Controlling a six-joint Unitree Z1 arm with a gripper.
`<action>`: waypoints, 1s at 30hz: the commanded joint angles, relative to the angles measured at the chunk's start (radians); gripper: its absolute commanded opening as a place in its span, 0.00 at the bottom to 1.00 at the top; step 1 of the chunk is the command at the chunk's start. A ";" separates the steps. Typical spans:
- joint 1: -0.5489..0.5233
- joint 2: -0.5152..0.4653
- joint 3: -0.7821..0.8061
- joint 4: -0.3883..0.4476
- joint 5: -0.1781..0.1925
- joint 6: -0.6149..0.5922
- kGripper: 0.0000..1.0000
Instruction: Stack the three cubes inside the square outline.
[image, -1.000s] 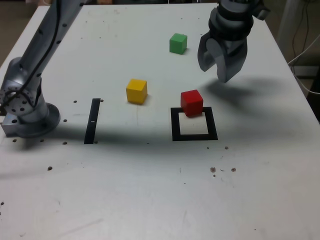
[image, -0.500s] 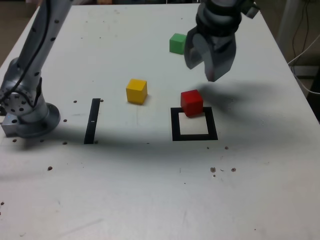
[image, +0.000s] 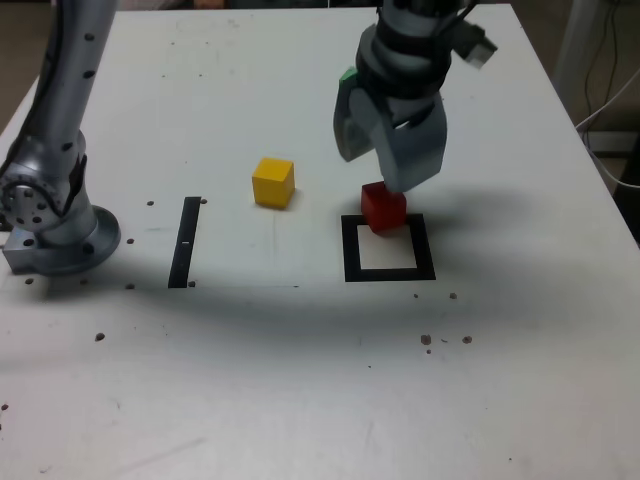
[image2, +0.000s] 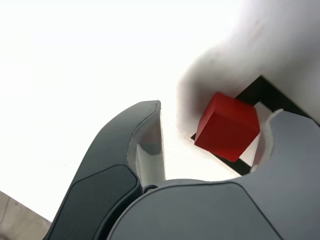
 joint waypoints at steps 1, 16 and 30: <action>-0.010 -0.012 0.011 -0.012 -0.002 -0.001 0.99; -0.021 0.007 0.056 -0.056 -0.002 -0.001 0.95; -0.032 0.034 0.123 -0.140 -0.003 -0.051 0.78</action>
